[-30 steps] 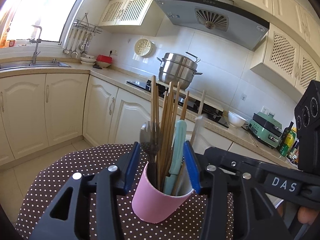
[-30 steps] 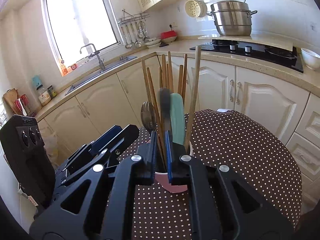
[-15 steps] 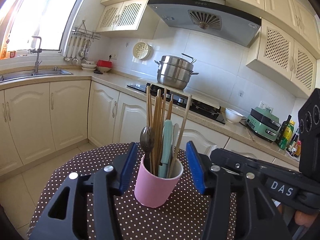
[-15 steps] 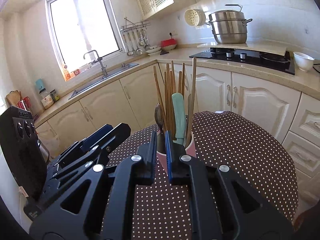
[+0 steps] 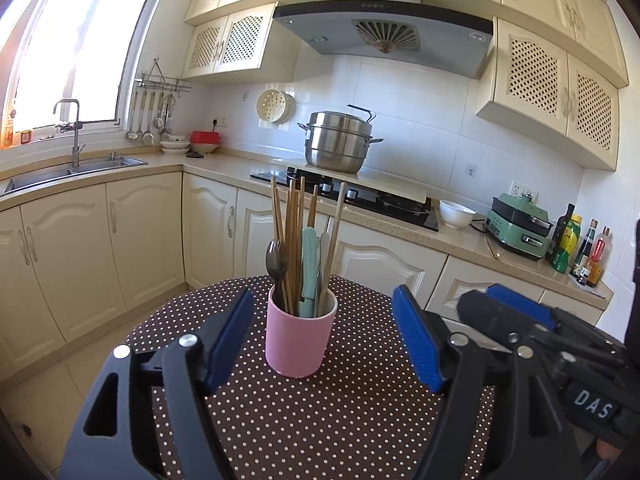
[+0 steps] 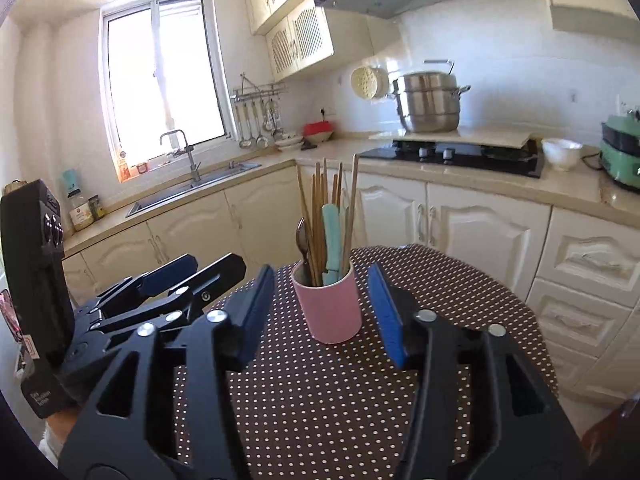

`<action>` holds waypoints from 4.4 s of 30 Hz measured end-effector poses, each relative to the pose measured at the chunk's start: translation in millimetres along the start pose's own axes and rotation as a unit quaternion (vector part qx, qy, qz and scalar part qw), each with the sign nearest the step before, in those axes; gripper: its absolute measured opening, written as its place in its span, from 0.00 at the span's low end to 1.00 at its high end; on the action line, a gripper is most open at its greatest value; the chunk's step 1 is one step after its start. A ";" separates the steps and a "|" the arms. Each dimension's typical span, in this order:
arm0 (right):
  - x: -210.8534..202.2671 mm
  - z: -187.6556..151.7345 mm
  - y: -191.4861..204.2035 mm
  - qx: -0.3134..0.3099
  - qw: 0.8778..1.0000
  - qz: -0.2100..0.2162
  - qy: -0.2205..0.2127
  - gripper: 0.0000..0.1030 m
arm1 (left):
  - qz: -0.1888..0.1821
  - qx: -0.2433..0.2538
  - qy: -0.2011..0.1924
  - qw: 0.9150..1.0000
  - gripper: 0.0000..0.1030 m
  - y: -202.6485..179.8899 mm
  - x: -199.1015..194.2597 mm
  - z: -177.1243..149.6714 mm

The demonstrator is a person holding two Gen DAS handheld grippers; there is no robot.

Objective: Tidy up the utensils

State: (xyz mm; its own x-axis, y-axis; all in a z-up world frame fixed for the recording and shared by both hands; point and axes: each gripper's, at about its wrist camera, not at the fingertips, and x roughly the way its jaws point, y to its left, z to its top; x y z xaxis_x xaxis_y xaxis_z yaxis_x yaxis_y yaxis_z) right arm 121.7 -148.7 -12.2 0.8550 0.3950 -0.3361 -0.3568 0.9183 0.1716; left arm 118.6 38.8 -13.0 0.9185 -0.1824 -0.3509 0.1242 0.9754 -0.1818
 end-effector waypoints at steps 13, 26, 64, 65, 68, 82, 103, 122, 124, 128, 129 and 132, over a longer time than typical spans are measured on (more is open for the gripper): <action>-66.5 -9.2 11.8 -0.053 0.993 -0.073 -0.081 0.62 | 0.011 0.050 -0.039 0.998 0.73 -33.5 -55.7 -1.3; -103.3 -19.2 25.3 -0.096 0.976 -0.124 -0.154 0.70 | 0.023 0.055 -0.118 0.991 0.73 -45.9 -104.0 -0.1; -98.8 -23.4 19.1 -0.087 0.975 -0.129 -0.159 0.75 | 0.062 0.092 -0.148 0.983 0.75 -48.7 -105.7 -8.2; -98.7 -23.6 18.8 -0.086 0.975 -0.129 -0.158 0.75 | 0.062 0.092 -0.147 0.983 0.75 -48.5 -105.6 -8.2; -98.6 -23.3 18.6 -0.085 0.975 -0.129 -0.157 0.75 | 0.063 0.094 -0.146 0.983 0.75 -48.6 -105.3 -8.7; -97.1 -24.0 16.9 -0.083 0.976 -0.128 -0.155 0.75 | 0.062 0.096 -0.145 0.983 0.75 -48.8 -105.4 -9.4; -96.2 -27.8 18.5 -0.083 0.976 -0.131 -0.154 0.75 | 0.066 0.099 -0.143 0.983 0.75 -50.9 -103.7 -9.9; -94.9 -27.9 18.9 -0.085 0.976 -0.130 -0.153 0.75 | 0.067 0.099 -0.143 0.982 0.75 -49.7 -103.1 -10.1; -94.9 -27.8 18.6 -0.085 0.976 -0.130 -0.153 0.75 | 0.068 0.099 -0.144 0.982 0.75 -49.3 -103.1 -9.9; -94.7 -27.8 18.9 -0.085 0.976 -0.131 -0.153 0.75 | 0.068 0.099 -0.144 0.982 0.75 -49.5 -103.4 -9.5; -94.9 -27.7 18.7 -0.085 0.976 -0.131 -0.153 0.75 | 0.068 0.099 -0.143 0.982 0.75 -49.5 -103.3 -9.5; -94.8 -27.8 18.7 -0.085 0.976 -0.130 -0.153 0.75 | 0.068 0.099 -0.143 0.982 0.75 -49.5 -103.2 -9.5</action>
State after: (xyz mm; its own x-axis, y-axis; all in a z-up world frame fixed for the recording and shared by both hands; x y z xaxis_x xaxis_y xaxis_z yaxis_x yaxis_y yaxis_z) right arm 23.5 -168.2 -2.8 0.9882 0.1446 -0.0514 -0.1471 0.9880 -0.0474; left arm 14.1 8.2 23.5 0.9961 -0.0346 -0.0811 0.0380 0.9984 0.0417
